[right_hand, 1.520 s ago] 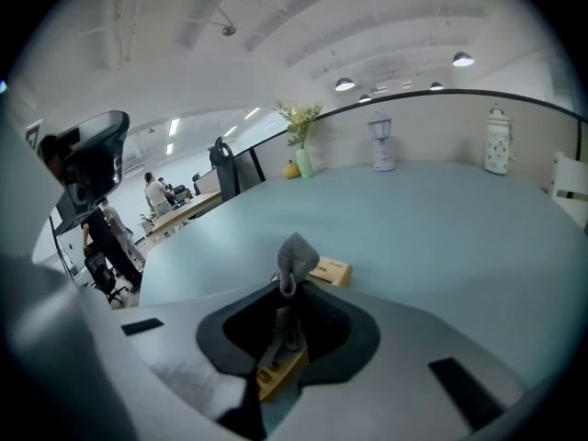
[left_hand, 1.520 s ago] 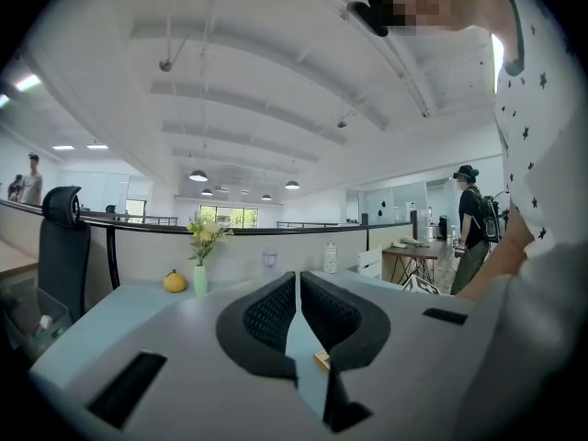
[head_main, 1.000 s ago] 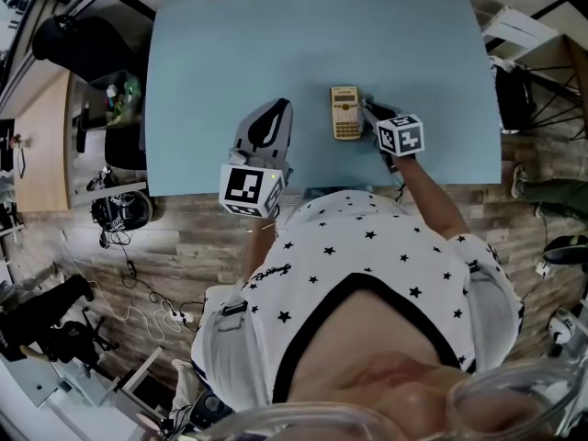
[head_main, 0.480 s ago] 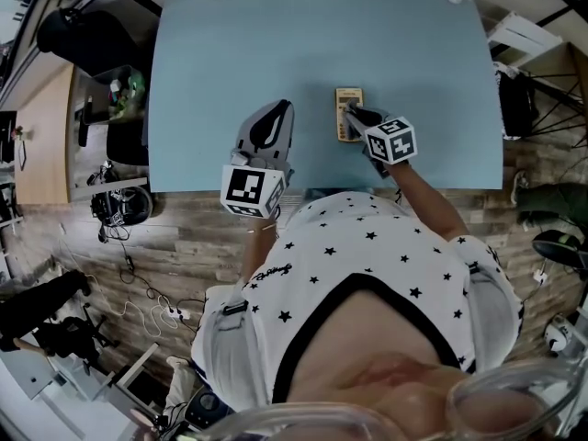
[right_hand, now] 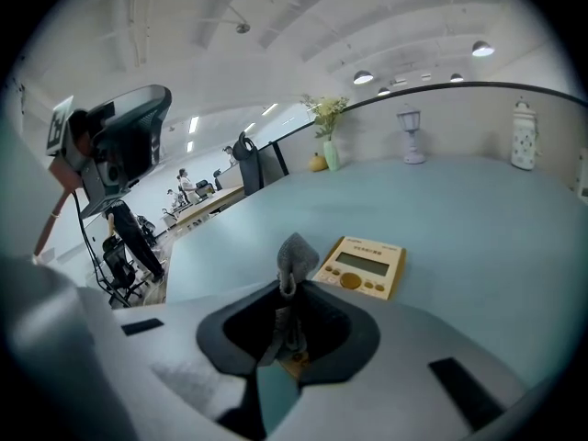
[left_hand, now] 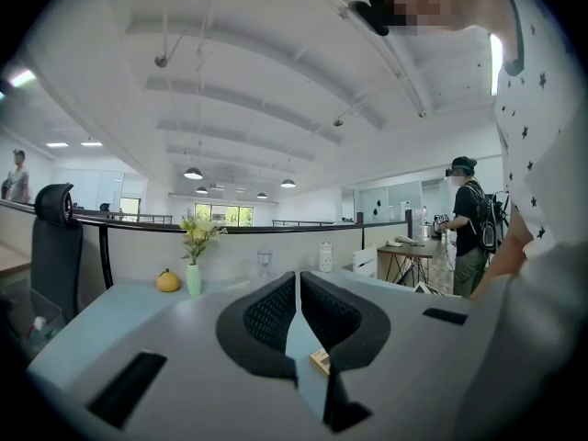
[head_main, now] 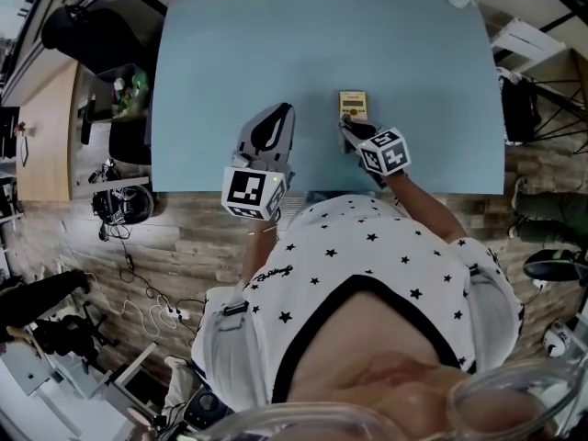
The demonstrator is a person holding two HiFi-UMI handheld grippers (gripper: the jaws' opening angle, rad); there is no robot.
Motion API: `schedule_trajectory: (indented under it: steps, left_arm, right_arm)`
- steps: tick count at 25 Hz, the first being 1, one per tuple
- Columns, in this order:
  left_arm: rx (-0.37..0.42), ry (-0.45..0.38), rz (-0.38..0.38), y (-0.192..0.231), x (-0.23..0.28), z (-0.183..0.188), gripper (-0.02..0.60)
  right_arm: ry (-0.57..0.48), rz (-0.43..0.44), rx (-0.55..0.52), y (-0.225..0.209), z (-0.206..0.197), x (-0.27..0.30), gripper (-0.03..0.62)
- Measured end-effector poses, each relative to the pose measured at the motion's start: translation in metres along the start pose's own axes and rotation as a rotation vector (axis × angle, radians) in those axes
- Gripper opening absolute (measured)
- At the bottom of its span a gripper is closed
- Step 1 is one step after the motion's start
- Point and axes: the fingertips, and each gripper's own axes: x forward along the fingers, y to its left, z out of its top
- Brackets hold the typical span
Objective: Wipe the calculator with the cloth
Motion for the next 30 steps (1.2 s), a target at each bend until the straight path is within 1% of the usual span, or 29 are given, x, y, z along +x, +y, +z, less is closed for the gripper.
schedule_trajectory:
  steps: [10, 16, 22, 26, 30]
  left_arm:
    - [0.008, 0.001, -0.053, -0.01, 0.012, 0.002, 0.04]
    - [0.009, 0.001, -0.073, -0.016, 0.018, 0.002, 0.04]
    - [0.012, 0.001, -0.079, -0.02, 0.023, 0.003, 0.04]
    - [0.017, 0.0, -0.074, -0.02, 0.023, 0.004, 0.04]
    - [0.018, 0.007, -0.064, -0.017, 0.022, 0.003, 0.04]
  right_arm:
    - [-0.018, -0.072, 0.059, -0.027, -0.008, -0.023, 0.051]
    - [-0.024, -0.104, 0.082, -0.04, -0.013, -0.034, 0.051]
    - [-0.032, -0.108, 0.093, -0.044, -0.014, -0.038, 0.05]
    - [-0.095, -0.097, 0.11, -0.044, 0.005, -0.044, 0.051]
    - [-0.212, -0.084, 0.112, -0.04, 0.045, -0.056, 0.051]
